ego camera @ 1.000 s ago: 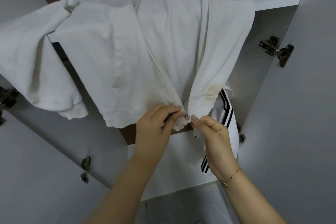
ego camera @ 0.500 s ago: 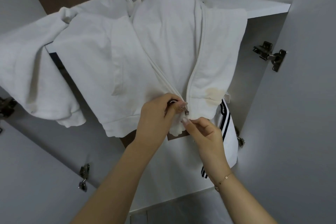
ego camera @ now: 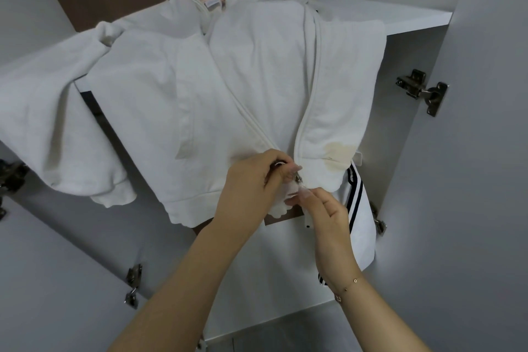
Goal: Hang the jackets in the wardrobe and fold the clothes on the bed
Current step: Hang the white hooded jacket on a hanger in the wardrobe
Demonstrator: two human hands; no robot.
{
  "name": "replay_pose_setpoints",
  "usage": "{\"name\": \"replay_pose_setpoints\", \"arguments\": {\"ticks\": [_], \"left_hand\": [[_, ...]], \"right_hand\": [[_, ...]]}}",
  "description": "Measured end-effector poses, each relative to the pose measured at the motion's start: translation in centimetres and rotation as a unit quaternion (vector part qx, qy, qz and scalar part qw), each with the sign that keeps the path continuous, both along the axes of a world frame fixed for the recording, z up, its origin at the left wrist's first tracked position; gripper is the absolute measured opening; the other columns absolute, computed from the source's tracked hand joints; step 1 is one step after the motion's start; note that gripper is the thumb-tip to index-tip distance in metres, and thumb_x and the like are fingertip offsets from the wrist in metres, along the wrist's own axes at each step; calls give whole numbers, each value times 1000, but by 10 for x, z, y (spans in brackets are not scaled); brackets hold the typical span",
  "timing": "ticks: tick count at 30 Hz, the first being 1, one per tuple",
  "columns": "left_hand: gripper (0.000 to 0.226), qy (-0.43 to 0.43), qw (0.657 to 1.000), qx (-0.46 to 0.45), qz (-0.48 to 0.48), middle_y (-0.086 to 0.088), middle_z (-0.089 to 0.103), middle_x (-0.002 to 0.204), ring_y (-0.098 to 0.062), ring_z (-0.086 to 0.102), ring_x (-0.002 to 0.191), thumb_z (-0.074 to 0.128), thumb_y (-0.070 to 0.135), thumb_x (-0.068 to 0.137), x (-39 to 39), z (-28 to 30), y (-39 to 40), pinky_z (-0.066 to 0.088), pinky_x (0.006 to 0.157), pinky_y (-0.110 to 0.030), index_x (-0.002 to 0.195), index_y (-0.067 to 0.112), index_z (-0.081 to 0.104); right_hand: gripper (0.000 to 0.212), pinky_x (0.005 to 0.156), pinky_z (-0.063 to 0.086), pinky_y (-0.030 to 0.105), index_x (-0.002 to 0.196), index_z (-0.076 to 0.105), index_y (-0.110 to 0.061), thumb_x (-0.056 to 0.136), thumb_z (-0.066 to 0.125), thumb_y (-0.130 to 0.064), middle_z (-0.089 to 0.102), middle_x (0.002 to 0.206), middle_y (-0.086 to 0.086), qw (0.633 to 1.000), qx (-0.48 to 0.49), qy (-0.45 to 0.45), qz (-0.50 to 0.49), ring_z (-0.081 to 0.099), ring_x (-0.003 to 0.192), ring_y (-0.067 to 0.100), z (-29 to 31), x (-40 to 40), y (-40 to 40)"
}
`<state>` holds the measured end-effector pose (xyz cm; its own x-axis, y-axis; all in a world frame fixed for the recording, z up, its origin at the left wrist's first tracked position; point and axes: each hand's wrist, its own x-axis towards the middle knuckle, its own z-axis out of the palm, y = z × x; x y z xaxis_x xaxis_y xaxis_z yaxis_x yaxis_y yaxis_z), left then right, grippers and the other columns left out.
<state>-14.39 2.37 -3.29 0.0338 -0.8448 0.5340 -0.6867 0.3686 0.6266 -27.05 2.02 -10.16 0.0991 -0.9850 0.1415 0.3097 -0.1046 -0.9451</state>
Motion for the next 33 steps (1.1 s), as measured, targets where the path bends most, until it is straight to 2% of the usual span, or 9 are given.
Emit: {"name": "replay_pose_setpoints", "arguments": {"ticks": [3,8,12,17,19,22,25,28,33], "left_hand": [[7,28,999,9,-15,10,71,76,0,67,77,65,20,93,0,-2,2,54,74,-23,89,18,71],[14,29,999,1,27,13,69,70,0,66,69,64,17,92,1,4,-4,52,72,-18,83,27,68],[18,76,992,-66,72,16,68,67,-1,66,62,66,15,91,17,38,-27,51,66,-13,78,28,67],[9,-19,998,-55,33,9,70,72,-4,67,65,68,19,90,23,57,-29,56,69,-25,84,15,71],[9,-10,999,-40,17,9,71,73,-3,68,65,69,20,90,25,61,-26,57,70,-26,83,16,72],[8,18,999,-28,-5,7,71,67,-4,68,63,71,21,88,21,72,-22,56,69,-23,82,16,73],[6,57,998,-24,-31,6,71,68,-7,69,63,72,19,86,14,87,-20,55,68,-21,81,15,73],[8,20,998,-55,-5,11,70,66,-5,67,62,72,20,85,18,107,-27,54,69,-23,77,18,72],[13,15,993,-84,75,6,70,64,-6,66,61,73,22,86,38,146,-54,53,70,-27,77,14,73]], "right_hand": [[31,61,45,10,76,71,-17,87,62,-45,70,76,2,1000,6,5,-25,63,72,3,1,2,1],[32,64,47,22,71,61,-14,95,58,-35,59,74,10,995,-70,56,-50,59,70,20,-4,2,1],[29,64,43,12,71,62,-9,95,56,-25,57,71,8,997,-67,37,-32,57,68,10,-8,0,5],[40,66,50,22,59,65,-7,95,58,-24,65,61,8,987,-21,154,36,60,59,11,5,-24,-7],[52,62,50,38,48,47,-13,91,60,-40,50,48,4,961,-92,259,-42,46,50,12,20,-37,-14],[48,51,42,28,61,43,-25,77,54,-68,48,55,-9,867,-238,413,-146,47,52,8,61,-33,-24],[40,49,37,30,72,42,-26,86,53,-62,45,57,-9,799,-319,497,-113,46,53,8,100,-8,-35],[40,48,25,26,65,29,-32,96,54,-36,34,51,-9,790,-370,479,-99,38,47,9,110,-6,-41],[47,47,22,22,60,26,-24,94,57,-33,30,49,-5,789,-381,481,-39,34,46,11,105,-28,-32]]}}
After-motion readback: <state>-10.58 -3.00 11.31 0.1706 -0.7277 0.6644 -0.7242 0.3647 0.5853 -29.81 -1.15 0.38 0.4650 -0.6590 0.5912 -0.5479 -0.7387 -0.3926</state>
